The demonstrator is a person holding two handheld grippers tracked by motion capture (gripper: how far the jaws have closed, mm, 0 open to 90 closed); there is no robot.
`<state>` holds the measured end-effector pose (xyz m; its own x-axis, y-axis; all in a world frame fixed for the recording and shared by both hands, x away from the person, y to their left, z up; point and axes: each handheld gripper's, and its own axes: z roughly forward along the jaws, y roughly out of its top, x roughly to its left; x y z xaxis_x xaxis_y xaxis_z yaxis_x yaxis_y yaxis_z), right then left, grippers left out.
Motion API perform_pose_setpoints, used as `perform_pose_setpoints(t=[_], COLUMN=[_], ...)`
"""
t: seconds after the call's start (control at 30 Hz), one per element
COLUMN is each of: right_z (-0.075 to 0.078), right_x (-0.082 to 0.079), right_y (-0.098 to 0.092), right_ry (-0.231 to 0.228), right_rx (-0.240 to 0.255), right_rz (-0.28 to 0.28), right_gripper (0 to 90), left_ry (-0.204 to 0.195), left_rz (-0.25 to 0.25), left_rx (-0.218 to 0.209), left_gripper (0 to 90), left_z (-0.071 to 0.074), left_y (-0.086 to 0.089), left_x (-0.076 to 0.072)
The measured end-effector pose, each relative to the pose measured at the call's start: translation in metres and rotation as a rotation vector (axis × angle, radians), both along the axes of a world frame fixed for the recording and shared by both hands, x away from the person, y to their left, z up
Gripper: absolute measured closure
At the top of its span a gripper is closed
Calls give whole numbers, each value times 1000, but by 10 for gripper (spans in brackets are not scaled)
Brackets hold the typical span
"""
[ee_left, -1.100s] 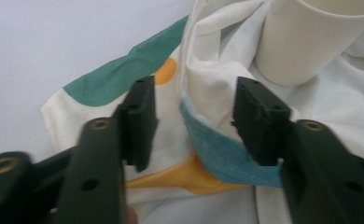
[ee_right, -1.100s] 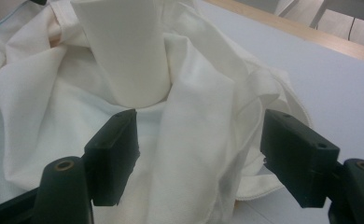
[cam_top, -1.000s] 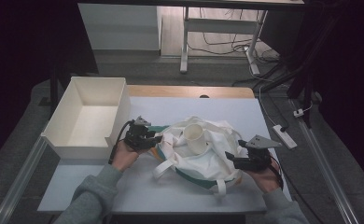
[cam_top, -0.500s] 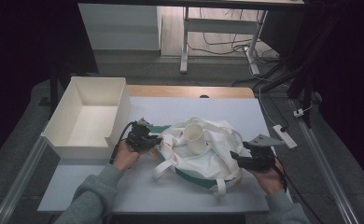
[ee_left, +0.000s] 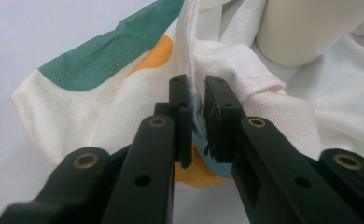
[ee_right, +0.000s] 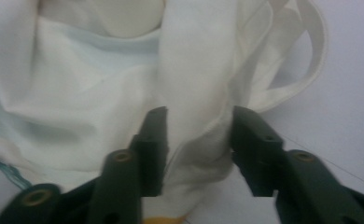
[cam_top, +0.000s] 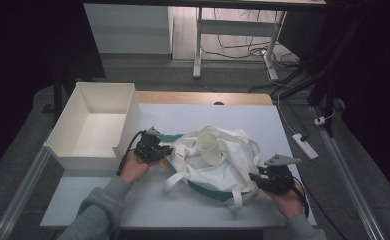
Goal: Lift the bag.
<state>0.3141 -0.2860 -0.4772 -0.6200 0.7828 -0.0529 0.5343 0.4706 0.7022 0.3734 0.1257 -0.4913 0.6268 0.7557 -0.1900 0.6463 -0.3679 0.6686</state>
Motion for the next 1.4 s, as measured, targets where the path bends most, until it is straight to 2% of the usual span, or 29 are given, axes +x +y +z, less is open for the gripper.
perform_pose_setpoints(t=[0.23, 0.37, 0.63, 0.9, 1.4], right_z=[1, 2, 12, 19, 31], right_x=[0, -1, -3, -3, -4], right_y=[0, 1, -2, -6, -10], right_ry=[-14, -48, -115, -159, -216], right_rx=[-34, -46, -23, 12, 40], right_rz=[4, 6, 3, -9, -20], right_gripper=[729, 763, 773, 775, 777], left_ry=[-9, -19, -45, -56, -85], left_rz=[-6, -11, -25, -33, -40], left_rx=[-7, -18, -40, -58, -82], left_gripper=[815, 820, 821, 821, 822], left_z=[1, 5, 16, 22, 32], left_y=[1, 3, 5, 9, 15], left_x=[-1, -3, -7, -8, -12])
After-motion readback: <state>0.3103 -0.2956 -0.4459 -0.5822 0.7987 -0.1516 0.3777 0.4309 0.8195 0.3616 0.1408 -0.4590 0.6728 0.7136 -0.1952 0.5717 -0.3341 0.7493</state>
